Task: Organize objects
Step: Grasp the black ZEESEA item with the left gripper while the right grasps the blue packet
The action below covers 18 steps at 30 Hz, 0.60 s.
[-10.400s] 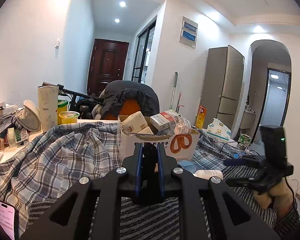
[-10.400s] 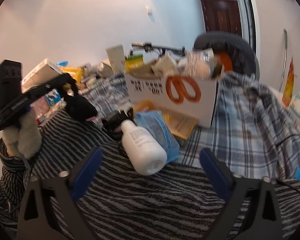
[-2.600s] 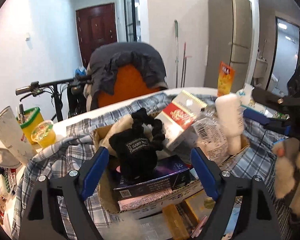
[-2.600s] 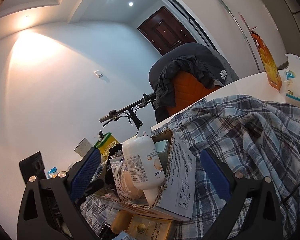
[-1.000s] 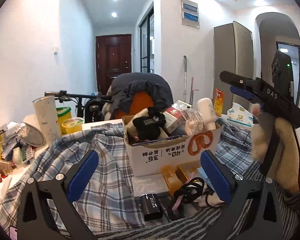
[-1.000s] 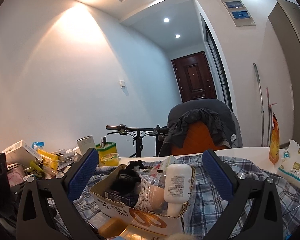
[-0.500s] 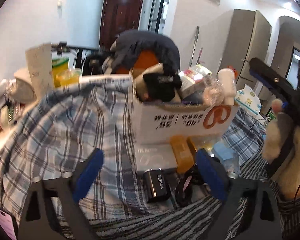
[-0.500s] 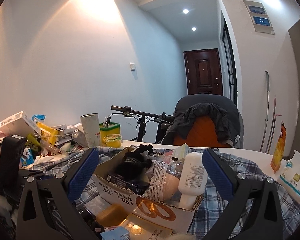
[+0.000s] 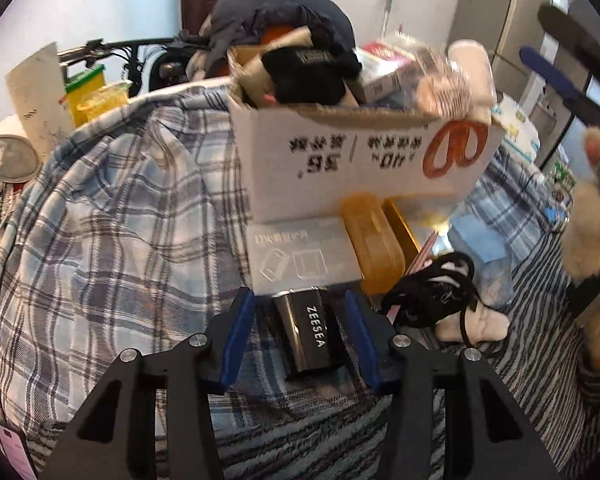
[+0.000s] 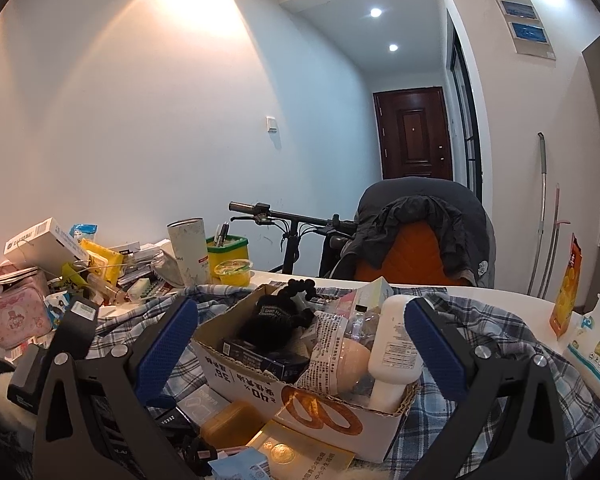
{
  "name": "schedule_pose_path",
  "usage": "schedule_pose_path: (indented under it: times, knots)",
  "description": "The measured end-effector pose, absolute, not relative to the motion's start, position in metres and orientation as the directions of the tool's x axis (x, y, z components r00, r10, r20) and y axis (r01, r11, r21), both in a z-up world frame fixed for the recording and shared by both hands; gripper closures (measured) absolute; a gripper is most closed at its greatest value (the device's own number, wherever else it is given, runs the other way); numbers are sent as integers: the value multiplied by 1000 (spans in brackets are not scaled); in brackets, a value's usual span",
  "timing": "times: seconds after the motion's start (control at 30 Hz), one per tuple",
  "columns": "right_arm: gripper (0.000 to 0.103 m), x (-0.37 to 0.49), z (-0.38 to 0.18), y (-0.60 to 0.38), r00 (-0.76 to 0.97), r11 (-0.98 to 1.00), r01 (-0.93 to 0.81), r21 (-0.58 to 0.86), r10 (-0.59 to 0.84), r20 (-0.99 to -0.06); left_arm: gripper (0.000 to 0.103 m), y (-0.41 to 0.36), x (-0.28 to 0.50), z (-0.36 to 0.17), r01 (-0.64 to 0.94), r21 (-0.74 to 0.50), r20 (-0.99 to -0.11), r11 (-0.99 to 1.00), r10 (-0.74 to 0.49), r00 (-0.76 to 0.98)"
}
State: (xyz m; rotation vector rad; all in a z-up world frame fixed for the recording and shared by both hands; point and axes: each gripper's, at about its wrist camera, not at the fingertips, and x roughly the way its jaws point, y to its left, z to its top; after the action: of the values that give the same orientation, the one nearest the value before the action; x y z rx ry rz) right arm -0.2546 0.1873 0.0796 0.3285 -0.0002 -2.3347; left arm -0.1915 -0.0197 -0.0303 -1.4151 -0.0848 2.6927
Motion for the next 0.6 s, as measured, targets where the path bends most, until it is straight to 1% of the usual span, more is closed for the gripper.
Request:
schedule_pose_path:
  times: [0.13,0.2,0.37,0.6]
  knots:
    - [0,-254,78,185,-672,-707,701,93,-699,-246,64,-21,-197,-38,-45,-92,-845,-995,102,-525]
    - [0,-254,78,184,-670,-705,703,91,-700,-248,67,-20,-197,-38,-47,-86,-844,-995,98,-527]
    - [0,-253,79,185,-670,-703,705,92,-703,-241,69,-24,-190,-31,-59,-124,-809,-991,135,-572]
    - [0,-253,83,191,-661,-693,711,119,-716,-226,69,-30,-174,-7,-100,-190,-706,-977,207,-677]
